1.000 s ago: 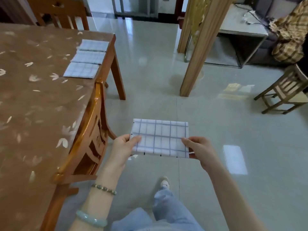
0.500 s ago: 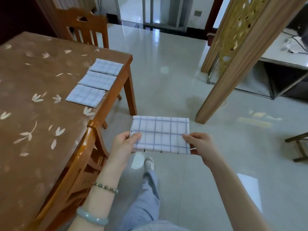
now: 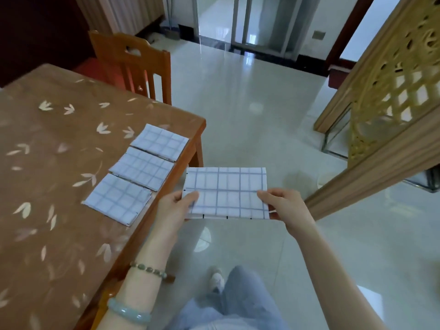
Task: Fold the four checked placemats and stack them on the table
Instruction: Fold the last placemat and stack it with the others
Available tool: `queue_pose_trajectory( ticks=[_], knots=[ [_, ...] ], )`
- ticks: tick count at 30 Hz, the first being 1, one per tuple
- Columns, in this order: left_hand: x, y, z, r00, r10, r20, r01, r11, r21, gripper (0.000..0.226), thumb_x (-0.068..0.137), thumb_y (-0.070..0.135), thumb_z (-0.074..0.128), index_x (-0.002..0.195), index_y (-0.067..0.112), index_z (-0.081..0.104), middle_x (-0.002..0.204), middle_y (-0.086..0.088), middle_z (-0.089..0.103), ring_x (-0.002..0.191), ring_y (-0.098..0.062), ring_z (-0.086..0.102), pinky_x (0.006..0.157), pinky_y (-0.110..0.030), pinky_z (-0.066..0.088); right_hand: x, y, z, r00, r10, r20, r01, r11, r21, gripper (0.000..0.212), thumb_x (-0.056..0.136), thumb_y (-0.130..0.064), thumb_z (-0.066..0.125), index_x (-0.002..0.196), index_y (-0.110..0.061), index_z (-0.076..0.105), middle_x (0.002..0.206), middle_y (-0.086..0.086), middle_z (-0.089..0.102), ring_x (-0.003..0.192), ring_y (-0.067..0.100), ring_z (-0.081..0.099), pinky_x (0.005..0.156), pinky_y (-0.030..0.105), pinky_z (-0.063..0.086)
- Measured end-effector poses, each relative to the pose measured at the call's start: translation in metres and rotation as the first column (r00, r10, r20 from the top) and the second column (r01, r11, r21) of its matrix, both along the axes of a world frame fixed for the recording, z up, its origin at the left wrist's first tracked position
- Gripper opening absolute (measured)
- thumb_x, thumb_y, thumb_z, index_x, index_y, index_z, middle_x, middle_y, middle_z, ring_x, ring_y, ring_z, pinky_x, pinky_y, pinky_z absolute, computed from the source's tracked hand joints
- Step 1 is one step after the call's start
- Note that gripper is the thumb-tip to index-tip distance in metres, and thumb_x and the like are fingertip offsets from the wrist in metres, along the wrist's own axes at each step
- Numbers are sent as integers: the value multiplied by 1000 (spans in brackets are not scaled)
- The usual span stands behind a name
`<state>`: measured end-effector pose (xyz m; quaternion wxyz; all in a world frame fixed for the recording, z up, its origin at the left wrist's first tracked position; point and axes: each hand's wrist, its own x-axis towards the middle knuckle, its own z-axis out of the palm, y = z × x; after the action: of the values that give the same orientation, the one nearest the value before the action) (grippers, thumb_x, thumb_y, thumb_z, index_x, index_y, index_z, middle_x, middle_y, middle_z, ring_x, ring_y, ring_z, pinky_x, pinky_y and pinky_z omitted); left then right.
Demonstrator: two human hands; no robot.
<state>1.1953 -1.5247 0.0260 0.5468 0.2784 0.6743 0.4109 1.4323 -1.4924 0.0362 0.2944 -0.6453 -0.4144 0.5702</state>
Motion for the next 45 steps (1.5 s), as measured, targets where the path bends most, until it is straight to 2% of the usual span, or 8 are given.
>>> queue_pose_trajectory(
  ticks=[9, 14, 25, 29, 32, 36, 42, 45],
  knots=[
    [-23, 100, -15, 978, 208, 10, -208, 978, -29, 11, 88, 19, 65, 88, 11, 73, 87, -6, 75, 90, -30, 69, 82, -44, 53, -33, 140, -11, 988, 151, -10, -152, 988, -21, 19, 88, -16, 65, 74, -2, 66, 65, 4, 68, 55, 13, 65, 52, 23, 51],
    [-39, 164, -22, 938, 346, 18, -346, 938, -18, 14, 88, 16, 65, 88, 4, 72, 87, -12, 74, 85, -31, 69, 81, -45, 55, -60, 231, -21, 962, 271, -24, -272, 962, -28, 26, 88, -16, 65, 85, 10, 65, 70, 9, 68, 57, 15, 66, 51, 23, 52],
    [-99, 252, -36, 928, 373, -17, -373, 927, -33, 16, 89, 17, 64, 87, 2, 70, 92, -12, 74, 88, -31, 69, 83, -41, 53, -126, 349, -36, 913, 404, -47, -407, 912, -60, 21, 89, -11, 64, 72, 1, 61, 65, 8, 63, 53, 12, 64, 50, 23, 51],
    [-127, 279, -42, 960, 279, -25, -281, 957, -74, 23, 92, 12, 60, 69, 14, 63, 62, 6, 63, 60, -11, 59, 56, -20, 43, -149, 371, -49, 926, 376, -37, -378, 922, -81, 23, 88, -10, 65, 66, -6, 61, 61, 3, 62, 57, 16, 64, 53, 27, 52],
    [-154, 305, -48, 979, 189, -76, -196, 976, -98, 37, 91, 9, 60, 58, 22, 66, 58, 12, 62, 56, -2, 57, 55, -15, 43, -167, 382, -59, 955, 297, -15, -297, 953, -59, 8, 87, -8, 65, 82, -2, 65, 69, 8, 63, 63, 20, 63, 59, 31, 56],
    [-191, 343, -55, 983, 64, -175, -78, 994, -71, 12, 82, 12, 72, 72, 15, 68, 71, -2, 61, 69, -15, 57, 66, -25, 45, -187, 387, -75, 982, 189, 19, -186, 977, -105, 11, 87, -8, 65, 77, -5, 63, 61, 3, 58, 54, 13, 55, 48, 19, 50],
    [-218, 393, -78, 940, -93, -328, 37, 984, -172, 14, 83, 10, 72, 93, 2, 68, 71, -3, 56, 33, 1, 41, 38, -11, 28, -206, 393, -105, 994, 100, 40, -83, 950, -300, 11, 83, -3, 69, 75, 3, 65, 58, 9, 59, 41, 10, 54, 45, 19, 50],
    [-223, 401, -94, 905, -193, -378, 123, 972, -202, 11, 82, 15, 73, 89, 7, 68, 77, -6, 62, 45, 0, 48, 51, -19, 41, -213, 386, -122, 992, 88, 93, -49, 930, -364, 15, 80, -5, 72, 67, -1, 65, 54, 8, 62, 42, 13, 55, 45, 21, 48]
  ],
)
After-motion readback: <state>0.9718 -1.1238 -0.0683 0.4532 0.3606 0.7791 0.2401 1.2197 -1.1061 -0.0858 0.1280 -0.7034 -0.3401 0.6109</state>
